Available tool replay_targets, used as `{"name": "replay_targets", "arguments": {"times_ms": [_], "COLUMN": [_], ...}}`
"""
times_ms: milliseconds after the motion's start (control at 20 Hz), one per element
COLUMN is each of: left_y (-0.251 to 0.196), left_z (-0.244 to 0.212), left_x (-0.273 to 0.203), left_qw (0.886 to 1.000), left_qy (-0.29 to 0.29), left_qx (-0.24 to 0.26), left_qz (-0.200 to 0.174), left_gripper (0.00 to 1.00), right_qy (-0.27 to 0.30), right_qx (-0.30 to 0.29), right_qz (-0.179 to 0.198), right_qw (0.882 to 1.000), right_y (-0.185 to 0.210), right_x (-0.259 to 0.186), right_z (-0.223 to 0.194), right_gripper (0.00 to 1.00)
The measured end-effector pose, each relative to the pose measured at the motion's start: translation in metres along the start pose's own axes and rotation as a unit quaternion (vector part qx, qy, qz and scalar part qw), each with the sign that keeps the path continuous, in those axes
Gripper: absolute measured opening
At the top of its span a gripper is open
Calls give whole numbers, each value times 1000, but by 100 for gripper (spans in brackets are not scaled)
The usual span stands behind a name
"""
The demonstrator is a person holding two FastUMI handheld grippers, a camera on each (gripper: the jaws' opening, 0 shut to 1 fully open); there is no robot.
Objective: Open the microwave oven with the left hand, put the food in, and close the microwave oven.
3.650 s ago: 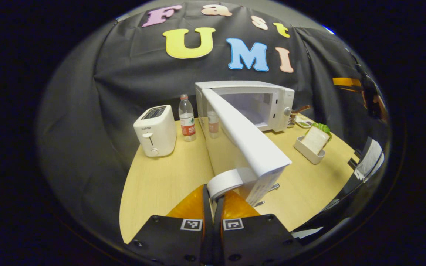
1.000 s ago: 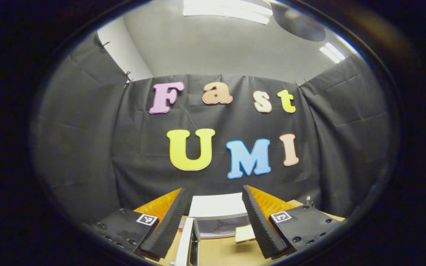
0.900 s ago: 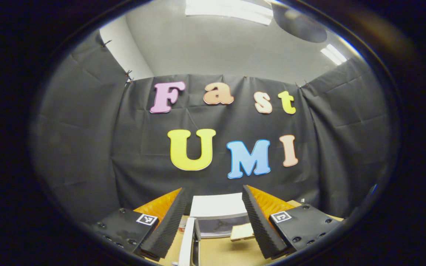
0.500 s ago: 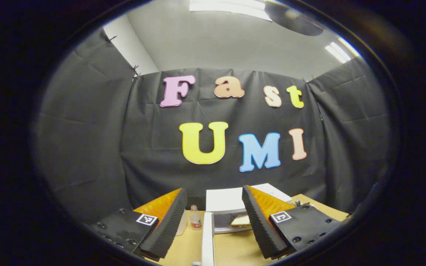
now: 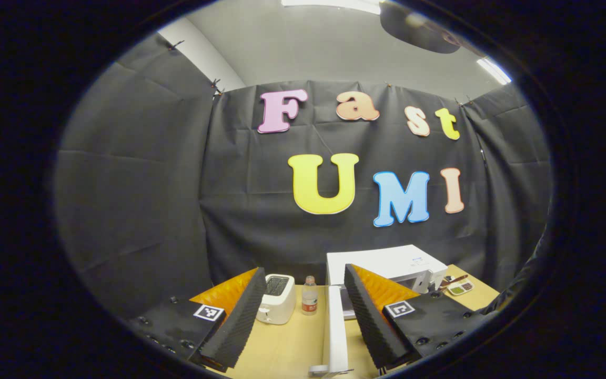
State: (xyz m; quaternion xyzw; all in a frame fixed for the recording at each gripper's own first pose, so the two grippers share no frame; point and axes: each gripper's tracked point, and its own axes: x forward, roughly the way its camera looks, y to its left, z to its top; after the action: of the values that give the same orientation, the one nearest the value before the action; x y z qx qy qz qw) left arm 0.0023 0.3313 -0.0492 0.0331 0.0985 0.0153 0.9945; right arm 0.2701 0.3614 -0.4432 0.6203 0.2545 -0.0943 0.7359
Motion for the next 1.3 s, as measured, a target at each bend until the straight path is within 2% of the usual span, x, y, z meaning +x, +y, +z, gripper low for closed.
{"name": "replay_targets", "arguments": {"times_ms": [250,300,350,400,450,500,650,750,850,1050,1100,1300], "left_y": [11,12,14,14,14,13,15,10,-3,-29,-33,-53], "left_z": [7,8,8,11,12,12,2,-11,-17,-23,-25,-38], "left_x": [0,0,0,-1,-3,-2,9,13,15,20,22,22], "left_qw": [1000,1000,1000,1000,999,999,1000,1000,999,998,998,997], "left_qy": [-16,-18,-21,-25,-29,-30,-23,-9,-3,-7,-10,-12], "left_qx": [-10,-10,-10,-12,-15,-17,-12,-9,-16,-20,-18,-19], "left_qz": [-5,-5,-6,-10,-14,-18,-17,-18,-33,-57,-60,-79], "left_gripper": [96,96,96,96,95,96,97,97,97,97,94,97], "right_qy": [-37,-30,-20,-17,-12,-18,-23,-37,-36,-12,-12,-51], "right_qx": [-18,-24,-31,-30,-32,-45,-110,-159,-206,-330,-364,-482], "right_qz": [-24,-48,-74,-75,-77,-75,-84,-91,-83,-79,-74,-32], "right_qw": [999,998,997,997,996,996,990,982,974,941,928,874], "right_y": [8,1,-7,-8,-7,-3,0,-3,0,-7,-6,37], "right_x": [14,9,5,2,1,-13,-49,-78,-105,-159,-174,-245], "right_z": [2,-2,-4,-6,-9,-2,13,35,52,71,78,107], "right_gripper": [21,27,40,45,62,72,96,96,96,96,96,96]}}
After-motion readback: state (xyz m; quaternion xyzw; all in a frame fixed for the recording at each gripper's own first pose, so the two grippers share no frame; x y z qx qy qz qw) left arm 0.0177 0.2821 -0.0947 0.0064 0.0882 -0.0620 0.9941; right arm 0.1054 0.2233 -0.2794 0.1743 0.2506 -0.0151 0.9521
